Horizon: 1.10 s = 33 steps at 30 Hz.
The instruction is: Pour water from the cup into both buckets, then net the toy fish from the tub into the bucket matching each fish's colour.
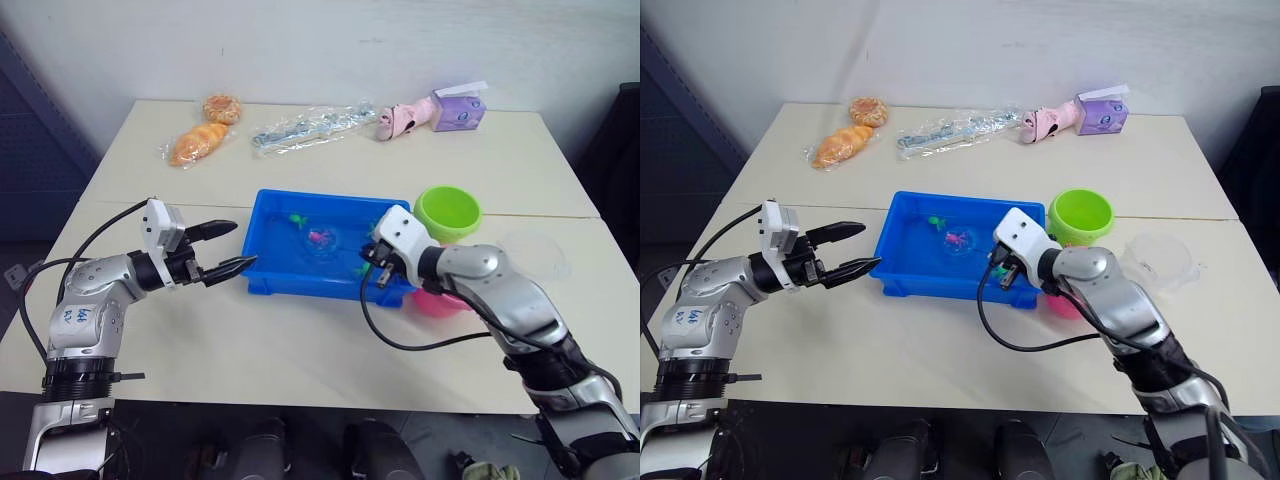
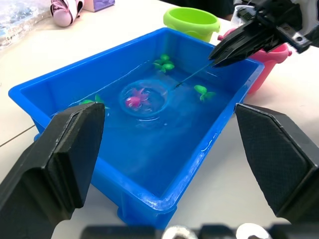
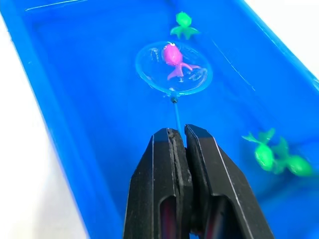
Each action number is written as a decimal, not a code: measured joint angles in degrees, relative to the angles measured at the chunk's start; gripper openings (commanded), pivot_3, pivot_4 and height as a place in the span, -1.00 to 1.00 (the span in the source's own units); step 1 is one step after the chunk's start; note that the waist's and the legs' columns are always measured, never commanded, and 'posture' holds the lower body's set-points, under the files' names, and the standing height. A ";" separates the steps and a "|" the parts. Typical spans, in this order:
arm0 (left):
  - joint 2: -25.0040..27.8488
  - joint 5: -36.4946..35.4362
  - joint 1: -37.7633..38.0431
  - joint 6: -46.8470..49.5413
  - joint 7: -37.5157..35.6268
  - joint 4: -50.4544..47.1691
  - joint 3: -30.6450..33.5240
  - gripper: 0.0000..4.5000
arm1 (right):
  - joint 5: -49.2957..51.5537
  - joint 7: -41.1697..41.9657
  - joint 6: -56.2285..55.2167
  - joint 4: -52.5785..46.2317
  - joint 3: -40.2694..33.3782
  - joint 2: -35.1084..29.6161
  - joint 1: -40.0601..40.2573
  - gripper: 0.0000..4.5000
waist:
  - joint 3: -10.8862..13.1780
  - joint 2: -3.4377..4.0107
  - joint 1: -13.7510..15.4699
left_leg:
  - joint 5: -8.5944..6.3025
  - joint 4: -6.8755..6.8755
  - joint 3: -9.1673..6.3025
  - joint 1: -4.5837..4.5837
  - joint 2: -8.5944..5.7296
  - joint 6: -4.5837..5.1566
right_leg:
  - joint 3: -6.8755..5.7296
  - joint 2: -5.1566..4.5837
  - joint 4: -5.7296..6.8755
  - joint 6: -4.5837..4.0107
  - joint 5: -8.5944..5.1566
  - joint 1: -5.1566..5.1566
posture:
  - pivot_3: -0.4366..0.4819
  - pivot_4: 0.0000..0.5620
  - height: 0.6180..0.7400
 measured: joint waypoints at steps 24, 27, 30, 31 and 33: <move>-6.91 -0.57 -11.80 -3.64 -11.62 7.28 -8.58 0.98 | 15.30 5.06 -1.55 -34.51 -53.40 -4.00 45.42 -1.00 | -0.01 -0.01 1.66 | -0.01 0.02 -0.02 0.05 -0.01 0.03 | -0.03 0.09 -0.10 0.01 0.00 0.24 | -0.05 -0.47 1.00; -7.32 -0.56 -13.53 -3.57 -12.49 7.59 -9.28 0.98 | 12.99 5.61 -5.09 -34.47 -57.11 -3.43 50.97 -1.00 | -0.01 -0.01 1.48 | 0.00 0.00 0.03 0.16 -0.02 0.02 | 0.03 0.11 -0.10 0.01 0.00 0.27 | -0.05 -0.47 1.00; -7.76 -0.55 -14.44 -3.58 -13.36 9.01 -9.83 0.98 | 10.85 5.80 -9.60 -34.26 -59.90 -0.99 56.00 -1.00 | -0.02 0.00 1.33 | 0.02 -0.02 0.05 0.21 0.00 -0.02 | 0.06 0.15 -0.09 0.01 0.00 0.29 | -0.05 -0.47 1.00; -8.07 -0.53 -14.46 -3.53 -13.54 9.38 -10.16 0.98 | 10.22 5.75 -10.90 -34.08 -60.25 -0.32 57.19 -1.00 | -0.02 0.02 1.31 | 0.03 -0.02 0.06 0.22 -0.01 -0.02 | 0.08 0.14 -0.08 0.01 0.00 0.28 | -0.05 -0.47 1.00; -8.82 -0.53 -14.45 -3.34 -14.34 9.50 -10.84 0.98 | 7.40 5.83 -15.83 -33.55 -60.32 0.29 59.89 -1.00 | -0.02 0.01 1.42 | 0.04 -0.01 0.05 0.21 -0.01 -0.03 | 0.08 0.14 -0.08 0.01 0.00 0.28 | -0.05 -0.47 1.00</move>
